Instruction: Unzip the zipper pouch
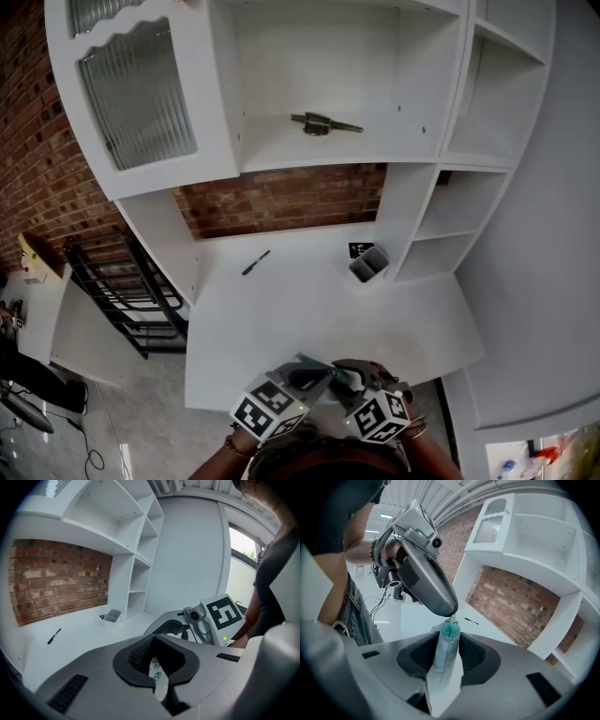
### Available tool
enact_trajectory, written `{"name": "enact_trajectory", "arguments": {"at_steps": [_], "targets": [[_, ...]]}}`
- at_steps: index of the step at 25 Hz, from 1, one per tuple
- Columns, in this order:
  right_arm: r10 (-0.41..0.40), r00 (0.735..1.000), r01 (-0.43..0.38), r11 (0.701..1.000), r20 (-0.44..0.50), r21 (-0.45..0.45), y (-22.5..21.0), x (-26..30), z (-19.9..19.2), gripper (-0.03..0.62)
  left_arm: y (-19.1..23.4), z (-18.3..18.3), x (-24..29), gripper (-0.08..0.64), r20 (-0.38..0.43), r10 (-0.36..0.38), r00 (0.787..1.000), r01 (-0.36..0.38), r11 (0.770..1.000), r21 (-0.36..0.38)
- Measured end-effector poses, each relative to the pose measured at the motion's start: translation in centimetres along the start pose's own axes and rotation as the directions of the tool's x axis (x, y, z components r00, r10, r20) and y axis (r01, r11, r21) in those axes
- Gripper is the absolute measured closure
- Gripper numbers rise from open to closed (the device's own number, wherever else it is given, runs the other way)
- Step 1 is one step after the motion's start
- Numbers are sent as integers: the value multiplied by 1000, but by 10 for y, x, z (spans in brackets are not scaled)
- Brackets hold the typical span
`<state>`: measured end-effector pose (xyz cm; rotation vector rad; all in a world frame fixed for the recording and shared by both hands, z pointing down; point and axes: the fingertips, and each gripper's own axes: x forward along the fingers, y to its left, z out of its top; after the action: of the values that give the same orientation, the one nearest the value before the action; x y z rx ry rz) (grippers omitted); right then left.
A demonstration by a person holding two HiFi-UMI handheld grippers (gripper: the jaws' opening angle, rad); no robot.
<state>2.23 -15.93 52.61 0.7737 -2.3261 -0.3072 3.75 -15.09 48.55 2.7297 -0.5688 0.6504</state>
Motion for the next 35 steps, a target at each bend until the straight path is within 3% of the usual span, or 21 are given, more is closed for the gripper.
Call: {"name": "enact_trajectory", "arguments": {"at_steps": [8,16,20,35], "targets": [[-1,1000,2,1000,11,-26,0,-4,6,469,11,-7,-1,557,-17,25,1000,-25,1000,-8],[-25,1000,24,996,-17,-91,-1,-1,8,541,18,-10,-3,557,-9,18,1000,-18,999,-48],[-49,998,45,991,-27,-129,-2,-3,10,554,28,-14,-5,557,-9,48,999,-48,996,-69],[-40,999,39,992,-5,-118,0,-11,18,554,49,-27,-13,557,-34,116,993,-118,990,-81]]}}
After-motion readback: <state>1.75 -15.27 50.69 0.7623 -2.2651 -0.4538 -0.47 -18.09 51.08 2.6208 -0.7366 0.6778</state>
